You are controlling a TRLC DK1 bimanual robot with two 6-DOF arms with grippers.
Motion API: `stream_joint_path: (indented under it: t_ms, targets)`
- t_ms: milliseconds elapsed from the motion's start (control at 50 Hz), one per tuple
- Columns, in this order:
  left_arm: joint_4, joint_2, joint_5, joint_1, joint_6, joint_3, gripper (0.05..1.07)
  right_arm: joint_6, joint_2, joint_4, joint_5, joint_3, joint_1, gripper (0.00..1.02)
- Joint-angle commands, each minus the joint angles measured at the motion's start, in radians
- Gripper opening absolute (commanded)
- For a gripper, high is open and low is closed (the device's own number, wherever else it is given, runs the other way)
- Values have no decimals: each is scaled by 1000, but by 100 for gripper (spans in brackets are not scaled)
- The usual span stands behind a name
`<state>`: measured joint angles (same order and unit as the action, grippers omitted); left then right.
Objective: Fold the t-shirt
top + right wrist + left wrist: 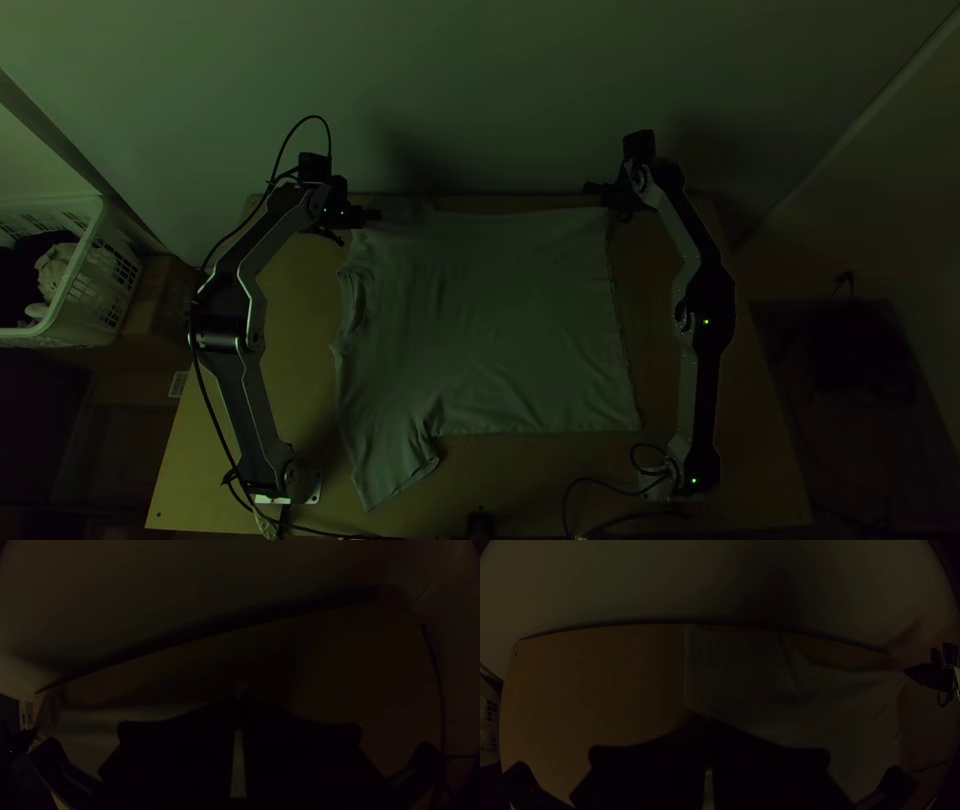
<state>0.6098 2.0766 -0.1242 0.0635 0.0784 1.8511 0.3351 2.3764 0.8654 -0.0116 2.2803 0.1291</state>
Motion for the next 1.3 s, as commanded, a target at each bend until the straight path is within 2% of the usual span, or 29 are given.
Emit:
stream_joint_path:
  t_ms: [0,420,1280]
  targets:
    - [-24,-89,-11,-4,-8,-72,8,-11,-54,40,-14,-33,4,2]
    - [-53,-262,-14,-11,-11,-260,8,-25,-186,66,-36,-183,20,2]
    - [-127,-549,-14,7,-9,-678,8,-53,-471,35,-37,-677,41,2]
